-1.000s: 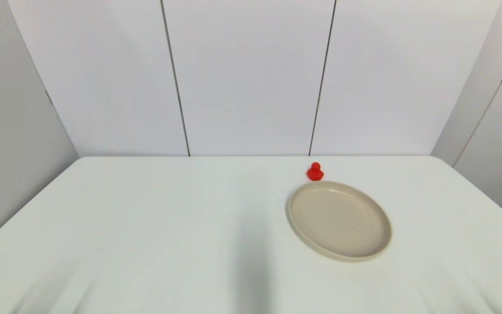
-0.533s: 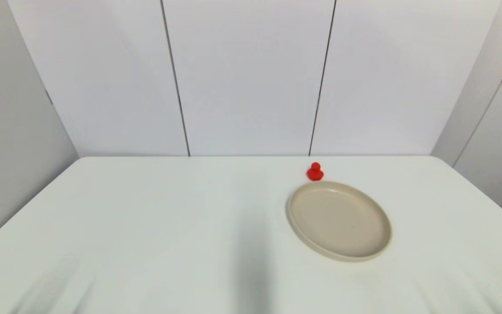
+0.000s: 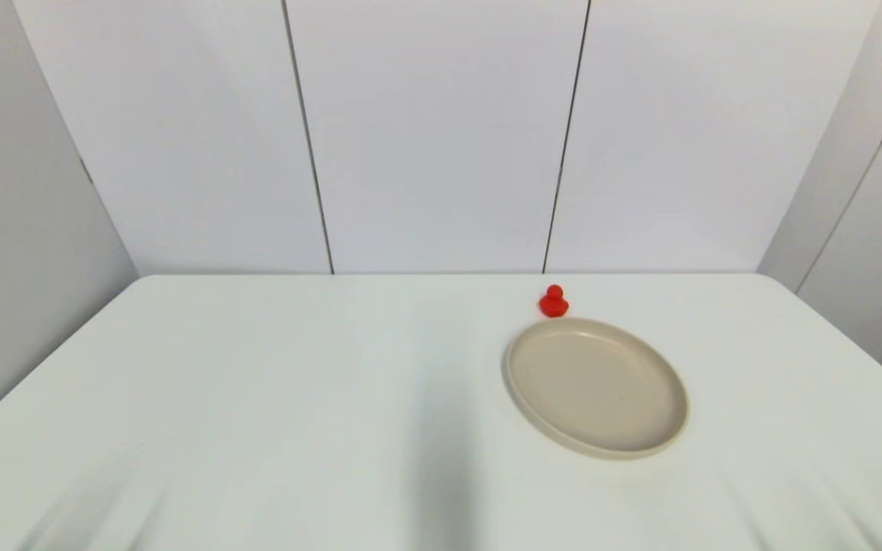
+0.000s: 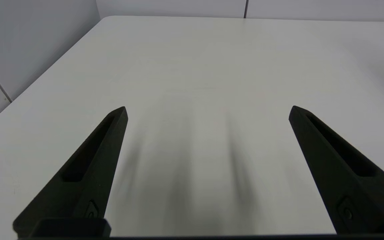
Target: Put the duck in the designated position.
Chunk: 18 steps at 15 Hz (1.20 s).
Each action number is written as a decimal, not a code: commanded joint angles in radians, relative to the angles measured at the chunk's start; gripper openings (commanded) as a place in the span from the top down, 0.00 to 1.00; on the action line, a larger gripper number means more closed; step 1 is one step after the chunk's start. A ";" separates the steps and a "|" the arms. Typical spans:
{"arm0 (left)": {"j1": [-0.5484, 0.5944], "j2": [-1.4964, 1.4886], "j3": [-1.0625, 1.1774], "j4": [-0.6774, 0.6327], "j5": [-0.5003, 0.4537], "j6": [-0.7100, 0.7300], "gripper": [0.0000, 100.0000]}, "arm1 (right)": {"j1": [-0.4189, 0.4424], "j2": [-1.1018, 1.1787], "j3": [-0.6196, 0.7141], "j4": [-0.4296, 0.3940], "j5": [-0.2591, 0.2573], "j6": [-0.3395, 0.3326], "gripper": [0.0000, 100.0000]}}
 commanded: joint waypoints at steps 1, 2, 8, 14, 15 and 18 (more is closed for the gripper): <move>0.001 0.001 0.000 0.000 0.000 0.000 0.00 | 0.000 0.001 0.001 0.066 -0.055 0.040 0.00; -0.001 0.001 0.000 0.000 0.000 0.000 0.00 | 0.000 0.001 0.001 0.065 -0.055 0.046 0.00; 0.001 0.001 0.000 0.000 0.000 0.000 0.00 | 0.000 0.001 0.001 0.073 -0.052 0.178 0.00; 0.001 0.000 0.000 0.000 0.000 0.000 0.00 | 0.000 0.001 0.001 0.071 -0.058 0.146 0.00; 0.001 0.001 0.000 0.000 0.000 0.000 0.00 | 0.000 0.001 0.001 0.073 -0.059 0.120 0.00; 0.001 0.001 0.000 0.000 0.000 0.000 0.00 | 0.000 0.001 -0.004 0.080 -0.063 0.040 0.00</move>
